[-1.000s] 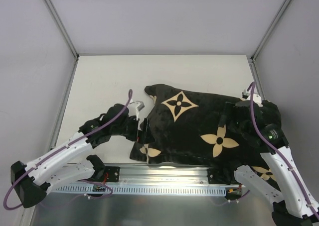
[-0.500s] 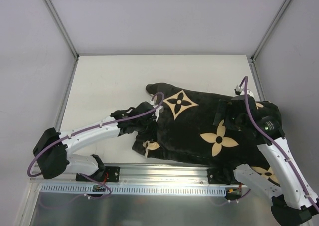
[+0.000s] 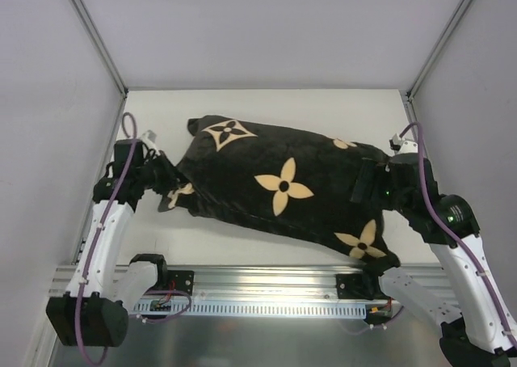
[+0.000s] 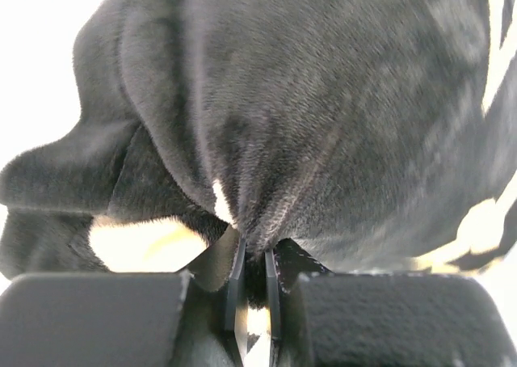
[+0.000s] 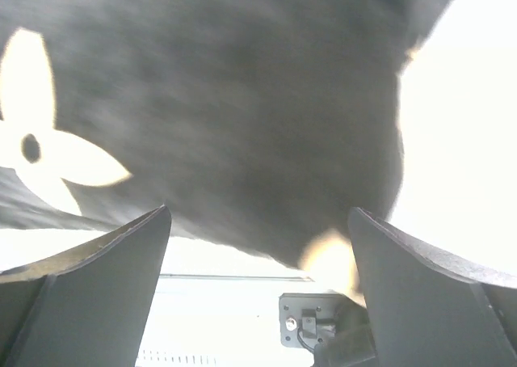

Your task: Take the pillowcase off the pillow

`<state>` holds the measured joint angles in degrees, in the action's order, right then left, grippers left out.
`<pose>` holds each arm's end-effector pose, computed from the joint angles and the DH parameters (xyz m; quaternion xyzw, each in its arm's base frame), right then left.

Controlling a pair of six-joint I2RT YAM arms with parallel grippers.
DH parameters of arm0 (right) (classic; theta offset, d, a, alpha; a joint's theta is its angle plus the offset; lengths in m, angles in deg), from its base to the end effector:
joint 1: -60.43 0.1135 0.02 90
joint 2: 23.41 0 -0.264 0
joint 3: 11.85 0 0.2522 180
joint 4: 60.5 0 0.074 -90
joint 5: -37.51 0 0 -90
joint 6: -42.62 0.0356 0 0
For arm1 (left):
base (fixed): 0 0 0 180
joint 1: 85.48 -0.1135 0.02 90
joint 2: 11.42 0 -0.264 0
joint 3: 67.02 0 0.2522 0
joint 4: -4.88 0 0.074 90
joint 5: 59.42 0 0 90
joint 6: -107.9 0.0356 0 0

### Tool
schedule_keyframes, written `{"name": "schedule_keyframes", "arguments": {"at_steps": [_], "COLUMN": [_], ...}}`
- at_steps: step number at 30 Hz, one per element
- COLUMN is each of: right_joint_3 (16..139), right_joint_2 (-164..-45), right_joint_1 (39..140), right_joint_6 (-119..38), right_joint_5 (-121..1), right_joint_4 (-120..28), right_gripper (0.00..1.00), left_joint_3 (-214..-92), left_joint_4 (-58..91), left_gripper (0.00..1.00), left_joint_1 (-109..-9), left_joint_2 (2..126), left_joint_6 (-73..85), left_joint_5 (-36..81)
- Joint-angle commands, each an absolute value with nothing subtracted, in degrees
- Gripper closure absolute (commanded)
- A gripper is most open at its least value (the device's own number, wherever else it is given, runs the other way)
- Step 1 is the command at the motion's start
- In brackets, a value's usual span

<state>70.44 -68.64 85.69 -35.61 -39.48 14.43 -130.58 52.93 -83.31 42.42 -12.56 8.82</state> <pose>0.1130 0.0444 0.3862 -0.0554 0.8922 0.0421 0.4463 0.1962 -0.0206 0.3028 -0.1362 0.8772 -0.2833 0.3630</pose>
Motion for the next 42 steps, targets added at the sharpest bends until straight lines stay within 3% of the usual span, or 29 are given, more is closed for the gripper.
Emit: {"name": "schedule_keyframes", "arguments": {"at_steps": [1, 9, 17, 23, 26, 28, 29, 31, 32, 33, 34, 42], "right_joint_3": [73.1, 64.9, 49.5, 52.6, 50.9, 48.1, 47.6, 46.0, 46.0, 46.4, 48.5, 80.9], "right_joint_2": [-68.7, -65.3, -66.5, -75.8, -76.8, -77.6, -77.7, -75.6, -74.4, -72.9, -70.0, -66.7], "right_joint_1": [85.8, 85.9, 85.8, 85.8, 85.9, 85.8, 85.7, 85.9, 85.9, 85.9, 85.9, 85.9], "right_joint_6": [-36.2, -35.1, -34.4, -33.4, -33.5, -32.3, -31.9, -30.9, -30.6, -30.4, -31.1, -39.9], "right_joint_5": [-41.7, -44.7, -46.5, -47.2, -41.5, -38.9, -39.5, -41.5, -41.6, -41.3, -40.5, -35.4], "right_joint_4": [20.4, 22.6, 10.6, 6.0, 2.0, 0.8, 0.7, 0.1, 0.2, 0.3, 0.8, 15.0], "right_gripper": [0.04, 0.04, 0.04, 0.04, 0.02, 0.18, 0.34, 0.55, 0.73, 0.81, 0.99, 0.99], "left_joint_3": [-132.4, -134.4, -140.0, -142.4, -143.0, -144.1, -144.3, -145.4, -145.9, -146.8, -147.3, -161.5], "left_joint_4": [59.4, 65.5, 65.8, 65.8, 65.8, 65.8, 65.8, 65.8, 65.9, 65.8, 65.9, 68.5], "left_gripper": [1.00, 1.00, 1.00, 1.00, 1.00, 1.00, 1.00, 1.00, 1.00, 1.00, 1.00, 1.00], "left_joint_1": [-91.3, -94.5, -95.0, -95.2, -95.3, -95.4, -95.5, -95.5, -95.5, -95.5, -95.5, -95.5], "left_joint_2": [36.9, 36.7, 42.0, 44.7, 45.0, 45.7, 45.9, 46.2, 46.4, 46.5, 46.6, 42.0], "left_joint_6": [-15.3, -12.8, -11.8, -11.1, -11.8, -12.5, -12.9, -13.1, -13.4, -13.5, -13.6, -13.9], "left_joint_5": [14.7, 17.3, 16.7, 15.8, 15.6, 14.8, 14.5, 14.2, 14.2, 14.1, 13.6, 16.2]}}
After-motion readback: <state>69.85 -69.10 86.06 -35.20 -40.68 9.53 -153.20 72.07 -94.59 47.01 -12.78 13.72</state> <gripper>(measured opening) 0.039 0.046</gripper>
